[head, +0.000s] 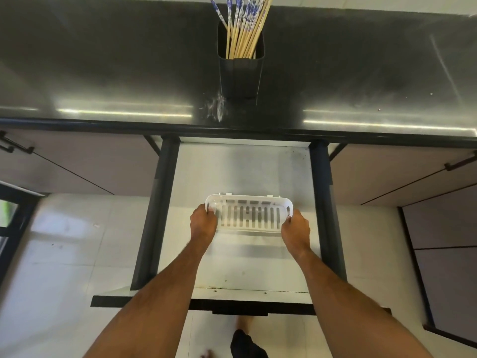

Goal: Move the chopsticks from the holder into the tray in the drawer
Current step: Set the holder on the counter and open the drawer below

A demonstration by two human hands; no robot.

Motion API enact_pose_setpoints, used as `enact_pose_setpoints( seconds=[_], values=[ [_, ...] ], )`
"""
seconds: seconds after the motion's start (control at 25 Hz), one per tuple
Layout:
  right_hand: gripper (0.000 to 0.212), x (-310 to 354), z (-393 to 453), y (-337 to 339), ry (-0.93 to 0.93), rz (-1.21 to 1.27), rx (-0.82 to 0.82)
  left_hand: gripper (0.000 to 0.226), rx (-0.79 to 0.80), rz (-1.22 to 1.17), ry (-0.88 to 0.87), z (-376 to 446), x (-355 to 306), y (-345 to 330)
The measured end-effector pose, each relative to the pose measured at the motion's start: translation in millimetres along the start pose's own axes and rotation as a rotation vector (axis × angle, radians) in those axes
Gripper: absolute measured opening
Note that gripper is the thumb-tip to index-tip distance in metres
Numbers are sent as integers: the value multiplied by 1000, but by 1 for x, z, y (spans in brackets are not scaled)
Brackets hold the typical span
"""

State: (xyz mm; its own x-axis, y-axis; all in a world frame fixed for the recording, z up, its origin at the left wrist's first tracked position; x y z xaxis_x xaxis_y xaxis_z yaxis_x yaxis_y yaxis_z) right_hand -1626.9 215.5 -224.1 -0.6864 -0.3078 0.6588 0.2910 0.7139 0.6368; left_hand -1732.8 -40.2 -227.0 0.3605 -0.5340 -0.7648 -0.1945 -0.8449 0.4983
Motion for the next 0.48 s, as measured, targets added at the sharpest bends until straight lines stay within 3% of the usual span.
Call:
enact_pose_setpoints(
  seconds=[0.48],
  values=[
    [27,-3,-1,0,-37,-61,17,32,-27,32,12,-1,1,-1]
  ],
)
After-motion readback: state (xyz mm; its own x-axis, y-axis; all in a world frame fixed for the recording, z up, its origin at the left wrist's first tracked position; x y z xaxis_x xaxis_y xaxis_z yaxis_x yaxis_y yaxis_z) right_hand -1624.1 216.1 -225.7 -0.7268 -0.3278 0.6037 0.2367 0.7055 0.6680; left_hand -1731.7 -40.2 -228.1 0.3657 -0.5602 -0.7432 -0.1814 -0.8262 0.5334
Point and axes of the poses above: each hand's wrist, its own z-axis towards the middle knuckle, its own y-axis out of the back of the hand, x = y × z, the point moved 4 cm from there along z, towards the middle knuckle, and after that the axes turned 4 degrees about -y, right-handed, at the moved point
